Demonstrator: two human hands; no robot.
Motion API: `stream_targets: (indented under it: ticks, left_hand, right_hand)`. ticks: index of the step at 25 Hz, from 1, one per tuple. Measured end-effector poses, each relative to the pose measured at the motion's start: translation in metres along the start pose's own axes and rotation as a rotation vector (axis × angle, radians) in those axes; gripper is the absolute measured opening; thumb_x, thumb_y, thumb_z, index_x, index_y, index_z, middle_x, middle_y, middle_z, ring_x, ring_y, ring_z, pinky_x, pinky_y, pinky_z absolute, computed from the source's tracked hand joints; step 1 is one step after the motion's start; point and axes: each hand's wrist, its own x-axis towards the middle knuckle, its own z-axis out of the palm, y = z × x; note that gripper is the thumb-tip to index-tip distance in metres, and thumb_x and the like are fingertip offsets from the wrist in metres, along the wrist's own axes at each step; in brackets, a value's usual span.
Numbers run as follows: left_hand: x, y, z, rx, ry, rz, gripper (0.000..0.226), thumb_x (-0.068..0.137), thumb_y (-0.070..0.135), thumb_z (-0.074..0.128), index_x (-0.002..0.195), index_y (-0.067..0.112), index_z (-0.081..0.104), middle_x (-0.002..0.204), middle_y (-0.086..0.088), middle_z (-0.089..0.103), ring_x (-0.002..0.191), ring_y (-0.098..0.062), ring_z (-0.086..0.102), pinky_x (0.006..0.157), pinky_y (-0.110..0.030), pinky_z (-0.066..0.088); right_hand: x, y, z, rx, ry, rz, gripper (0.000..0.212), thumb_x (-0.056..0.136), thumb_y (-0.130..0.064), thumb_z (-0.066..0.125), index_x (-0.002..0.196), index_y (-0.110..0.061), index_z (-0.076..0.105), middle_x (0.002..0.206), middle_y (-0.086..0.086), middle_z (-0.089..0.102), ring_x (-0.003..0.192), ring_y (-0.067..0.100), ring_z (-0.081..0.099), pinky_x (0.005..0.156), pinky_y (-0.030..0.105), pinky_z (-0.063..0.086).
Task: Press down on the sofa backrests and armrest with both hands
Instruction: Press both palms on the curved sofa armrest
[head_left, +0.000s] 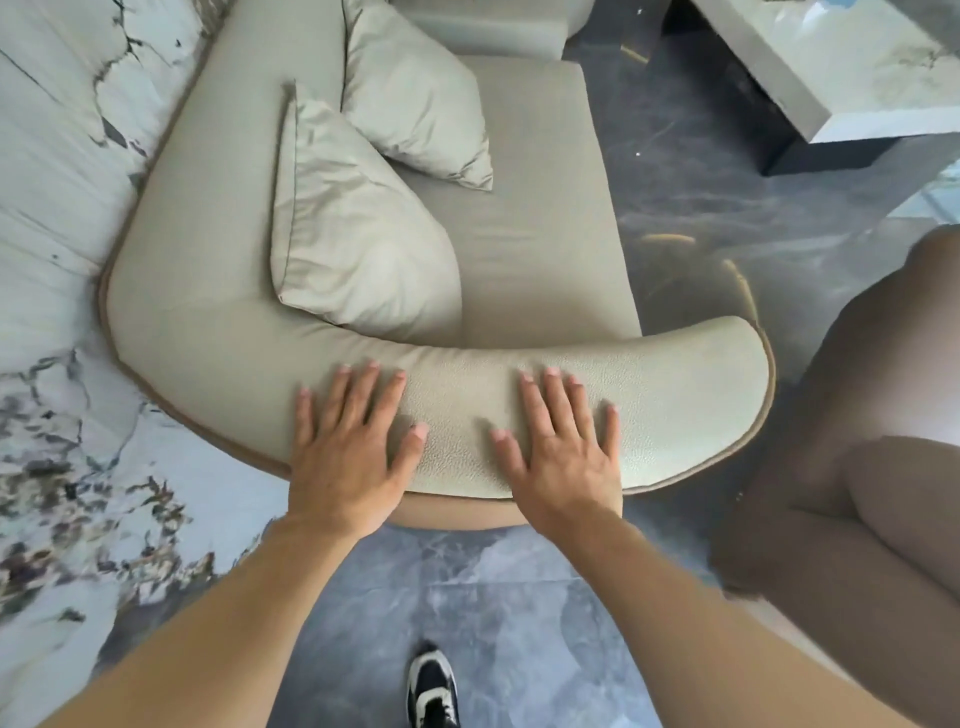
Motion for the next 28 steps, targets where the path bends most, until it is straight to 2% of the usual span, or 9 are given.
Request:
stream_targets:
  ticks: [3, 5, 18, 28]
  left_hand:
    - [0.004, 0.003, 0.018, 0.017, 0.14, -0.015, 0.064, 0.089, 0.053, 0.028, 0.146, 0.024, 0.038, 0.155, -0.003, 0.036, 0.145, -0.028, 0.024, 0.118, -0.055, 0.008]
    - [0.004, 0.003, 0.024, 0.03, 0.176, -0.011, 0.063, 0.087, 0.05, 0.033, 0.144, 0.024, 0.04, 0.153, -0.004, 0.039, 0.143, -0.03, 0.027, 0.117, -0.056, 0.011]
    - [0.01, 0.004, 0.021, 0.086, 0.15, -0.021, 0.065, 0.085, 0.05, 0.034, 0.143, 0.024, 0.044, 0.154, -0.003, 0.038, 0.142, -0.031, 0.03, 0.116, -0.058, 0.015]
    - [0.053, -0.002, 0.021, 0.084, 0.219, -0.009, 0.064, 0.086, 0.05, 0.034, 0.143, 0.022, 0.045, 0.152, -0.004, 0.041, 0.141, -0.031, 0.033, 0.116, -0.057, 0.017]
  right_hand:
    - [0.001, -0.003, 0.017, -0.003, 0.2, 0.004, 0.068, 0.091, -0.062, 0.017, 0.151, -0.029, 0.025, 0.159, -0.002, 0.022, 0.147, 0.022, 0.012, 0.115, 0.049, -0.004]
    - [0.003, -0.002, 0.023, 0.002, 0.24, -0.008, 0.066, 0.092, -0.059, 0.023, 0.148, -0.026, 0.034, 0.156, 0.001, 0.032, 0.144, 0.025, 0.021, 0.114, 0.051, 0.003]
    - [0.011, -0.001, 0.019, -0.055, 0.224, -0.015, 0.067, 0.088, -0.056, 0.031, 0.144, -0.02, 0.042, 0.151, 0.004, 0.04, 0.14, 0.03, 0.031, 0.11, 0.058, 0.02]
    - [0.054, -0.005, 0.016, -0.05, 0.283, -0.018, 0.066, 0.088, -0.056, 0.031, 0.142, -0.02, 0.044, 0.149, 0.005, 0.043, 0.139, 0.031, 0.033, 0.109, 0.058, 0.021]
